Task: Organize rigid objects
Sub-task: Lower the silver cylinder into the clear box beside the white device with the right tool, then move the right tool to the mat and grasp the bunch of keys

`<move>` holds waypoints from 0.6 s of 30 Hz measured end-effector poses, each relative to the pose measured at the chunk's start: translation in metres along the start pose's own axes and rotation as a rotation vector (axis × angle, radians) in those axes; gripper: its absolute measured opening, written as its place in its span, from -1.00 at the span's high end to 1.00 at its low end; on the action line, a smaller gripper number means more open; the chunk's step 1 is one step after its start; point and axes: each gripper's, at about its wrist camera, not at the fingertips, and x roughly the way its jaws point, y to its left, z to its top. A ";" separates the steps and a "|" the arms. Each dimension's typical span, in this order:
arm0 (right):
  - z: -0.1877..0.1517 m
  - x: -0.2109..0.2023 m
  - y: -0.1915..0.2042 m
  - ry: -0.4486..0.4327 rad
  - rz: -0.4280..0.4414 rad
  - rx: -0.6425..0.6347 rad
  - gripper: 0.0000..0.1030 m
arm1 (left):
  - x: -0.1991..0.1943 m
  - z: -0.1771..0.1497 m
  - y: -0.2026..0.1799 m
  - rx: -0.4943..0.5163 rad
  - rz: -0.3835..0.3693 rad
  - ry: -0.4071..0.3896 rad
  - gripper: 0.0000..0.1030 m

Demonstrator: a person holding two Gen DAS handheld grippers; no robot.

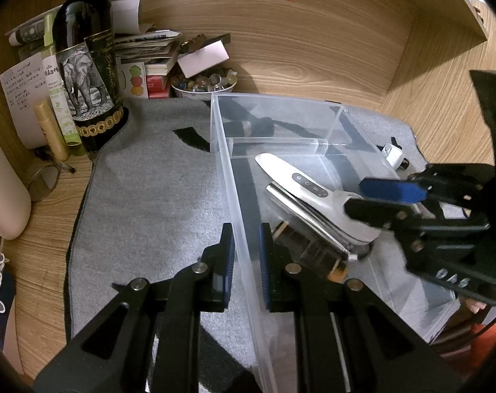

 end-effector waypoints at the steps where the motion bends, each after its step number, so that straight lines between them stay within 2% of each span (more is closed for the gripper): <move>1: 0.001 -0.003 -0.001 -0.011 -0.001 0.003 0.55 | 0.000 0.000 0.000 0.001 0.000 0.000 0.75; 3: 0.002 -0.012 -0.005 -0.037 -0.008 0.015 0.47 | 0.000 0.000 0.000 0.001 0.000 -0.001 0.75; 7: 0.004 -0.032 -0.017 -0.105 -0.051 0.050 0.14 | 0.000 0.000 0.000 0.002 0.000 0.000 0.75; 9: 0.005 -0.044 -0.026 -0.140 -0.079 0.075 0.09 | 0.000 0.000 0.000 0.002 0.000 0.000 0.74; 13: 0.003 -0.064 -0.045 -0.211 -0.164 0.136 -0.39 | 0.000 0.000 0.000 0.001 0.000 0.000 0.74; 18: -0.009 -0.075 -0.070 -0.219 -0.224 0.198 -0.44 | 0.000 0.000 0.000 0.002 0.000 -0.001 0.74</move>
